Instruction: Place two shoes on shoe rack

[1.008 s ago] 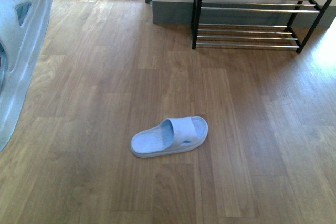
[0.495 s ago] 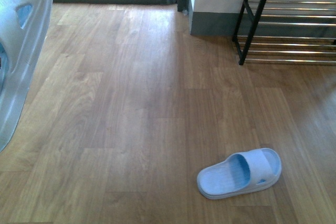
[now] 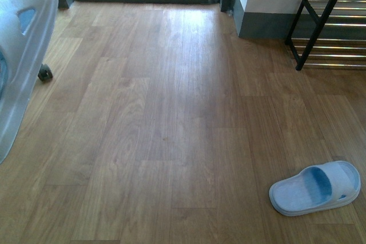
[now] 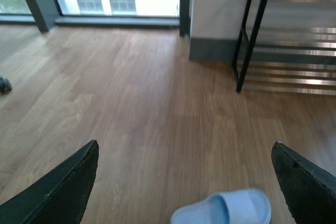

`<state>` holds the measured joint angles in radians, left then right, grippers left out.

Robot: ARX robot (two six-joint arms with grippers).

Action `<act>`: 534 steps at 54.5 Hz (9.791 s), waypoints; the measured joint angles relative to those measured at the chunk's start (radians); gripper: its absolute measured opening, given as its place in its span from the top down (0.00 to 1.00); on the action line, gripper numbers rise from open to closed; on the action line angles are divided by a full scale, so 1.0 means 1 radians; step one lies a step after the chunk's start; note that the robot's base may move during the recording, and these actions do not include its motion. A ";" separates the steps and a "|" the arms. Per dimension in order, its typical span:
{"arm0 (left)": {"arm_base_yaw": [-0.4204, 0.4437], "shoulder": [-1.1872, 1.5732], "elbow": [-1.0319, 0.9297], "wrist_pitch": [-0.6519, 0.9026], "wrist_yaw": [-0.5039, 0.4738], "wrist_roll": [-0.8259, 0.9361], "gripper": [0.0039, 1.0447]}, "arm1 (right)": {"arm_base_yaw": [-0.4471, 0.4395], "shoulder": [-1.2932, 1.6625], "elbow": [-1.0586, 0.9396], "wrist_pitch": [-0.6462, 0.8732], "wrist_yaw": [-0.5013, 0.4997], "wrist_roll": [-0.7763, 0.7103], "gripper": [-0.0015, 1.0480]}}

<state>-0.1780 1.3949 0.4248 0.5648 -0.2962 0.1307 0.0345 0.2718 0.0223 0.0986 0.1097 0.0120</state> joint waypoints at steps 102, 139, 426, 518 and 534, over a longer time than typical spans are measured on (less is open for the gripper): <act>-0.002 0.000 0.000 0.000 0.001 0.000 0.98 | -0.287 2.560 1.209 0.404 0.216 0.232 0.12; -0.002 0.000 0.000 0.000 0.000 0.000 0.98 | -0.351 2.654 1.207 0.603 0.368 -0.190 0.98; 0.000 0.002 -0.001 0.000 0.000 0.000 0.98 | -0.084 0.518 0.213 0.253 0.051 -0.266 0.98; -0.002 0.000 -0.001 0.000 0.000 0.000 0.98 | -0.186 1.824 1.161 0.323 0.034 -0.311 0.98; -0.002 0.000 -0.001 0.000 0.000 0.000 0.98 | -0.205 1.941 1.306 0.290 0.094 -0.385 0.98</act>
<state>-0.1795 1.3949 0.4236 0.5644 -0.2962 0.1310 -0.1703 2.2124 1.3285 0.3885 0.2039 -0.3725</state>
